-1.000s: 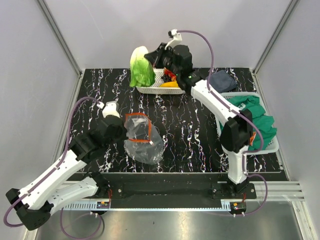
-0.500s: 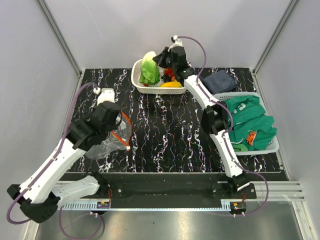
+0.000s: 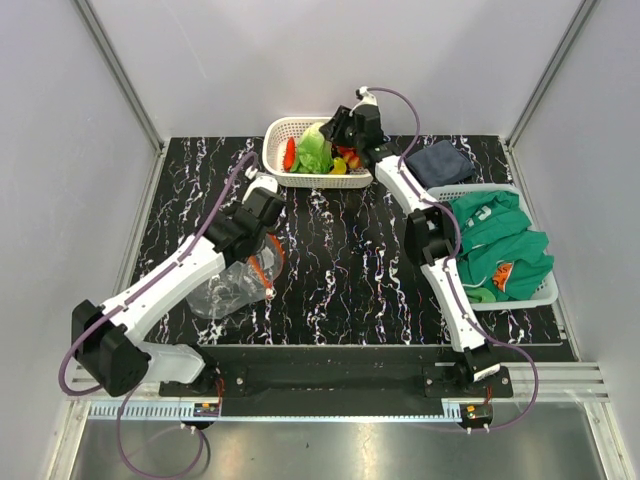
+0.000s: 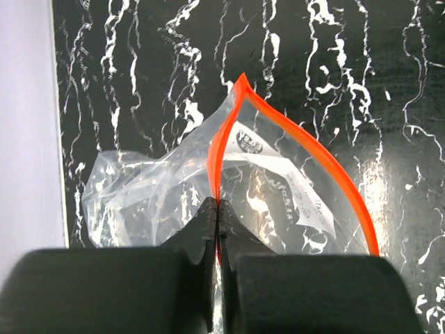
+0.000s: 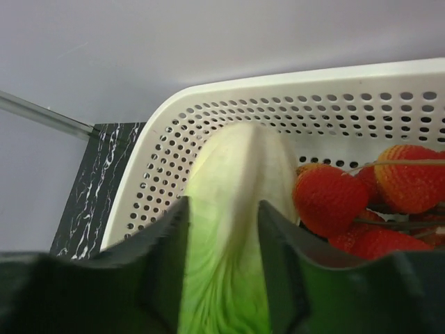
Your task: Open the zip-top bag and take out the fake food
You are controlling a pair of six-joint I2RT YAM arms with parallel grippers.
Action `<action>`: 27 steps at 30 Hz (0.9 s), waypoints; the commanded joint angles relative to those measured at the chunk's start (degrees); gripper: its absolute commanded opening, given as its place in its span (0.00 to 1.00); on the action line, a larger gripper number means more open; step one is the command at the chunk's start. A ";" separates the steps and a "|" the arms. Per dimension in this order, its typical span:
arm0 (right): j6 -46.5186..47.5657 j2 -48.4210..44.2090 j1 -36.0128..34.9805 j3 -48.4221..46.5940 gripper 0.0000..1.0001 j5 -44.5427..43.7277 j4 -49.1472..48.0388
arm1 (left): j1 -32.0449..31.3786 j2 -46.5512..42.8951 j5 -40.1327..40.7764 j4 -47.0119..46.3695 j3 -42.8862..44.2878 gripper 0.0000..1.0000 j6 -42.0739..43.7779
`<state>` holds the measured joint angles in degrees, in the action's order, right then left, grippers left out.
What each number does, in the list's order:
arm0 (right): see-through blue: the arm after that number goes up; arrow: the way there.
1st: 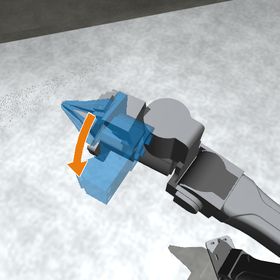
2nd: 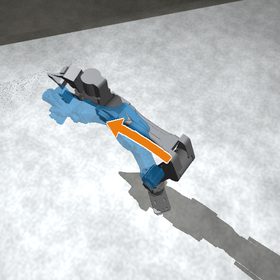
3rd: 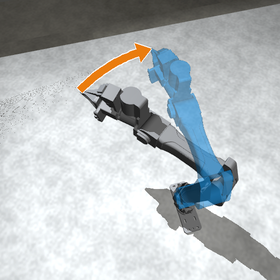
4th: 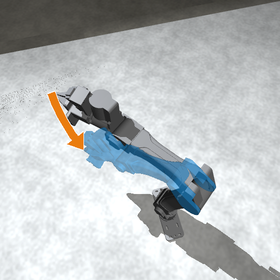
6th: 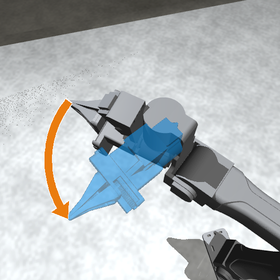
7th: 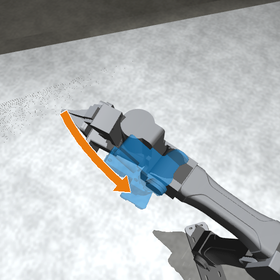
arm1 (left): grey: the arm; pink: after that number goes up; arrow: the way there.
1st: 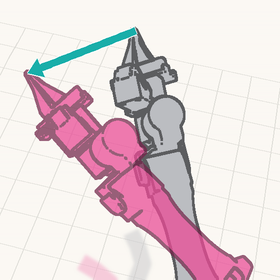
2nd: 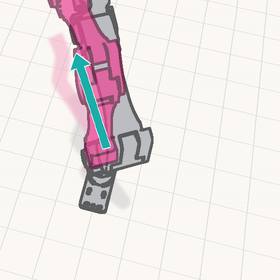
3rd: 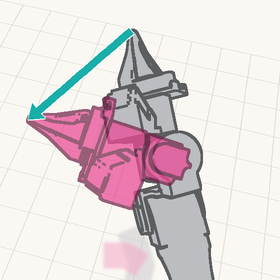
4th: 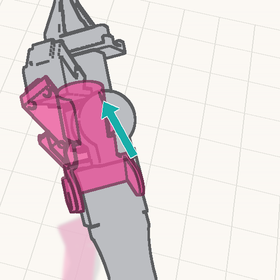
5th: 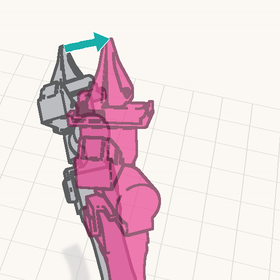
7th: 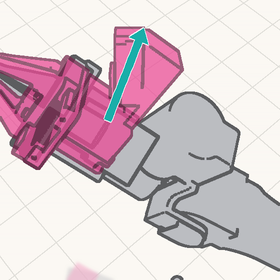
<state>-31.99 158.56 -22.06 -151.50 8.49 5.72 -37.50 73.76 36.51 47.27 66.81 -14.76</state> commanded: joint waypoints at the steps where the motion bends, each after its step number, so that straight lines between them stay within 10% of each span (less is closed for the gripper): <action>1: 2.19 -4.91 -0.26 -1.87 0.67 0.12 0.52 | 0.32 1.13 -1.96 -4.99 2.71 0.27 0.70; 3: 2.80 -6.68 -0.26 -1.78 0.76 0.21 3.32 | 0.32 0.08 -2.93 -4.99 3.24 0.53 -0.17; 7: 5.52 -14.48 -0.43 1.81 1.00 1.61 8.77 | 0.23 -6.24 -8.98 -5.96 2.63 0.73 -1.40; 17: 7.20 -39.53 -1.13 27.36 1.00 -0.58 21.35 | 0.23 -18.97 -37.71 -18.67 -10.45 0.85 -10.36; 27: 6.15 -78.18 -7.46 79.64 1.00 -4.02 18.89 | -1.00 -30.25 -50.39 -52.17 -29.71 0.99 -25.83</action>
<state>-25.54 92.07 -27.11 -85.10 4.69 24.36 -37.91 46.41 -7.57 13.28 39.42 -33.56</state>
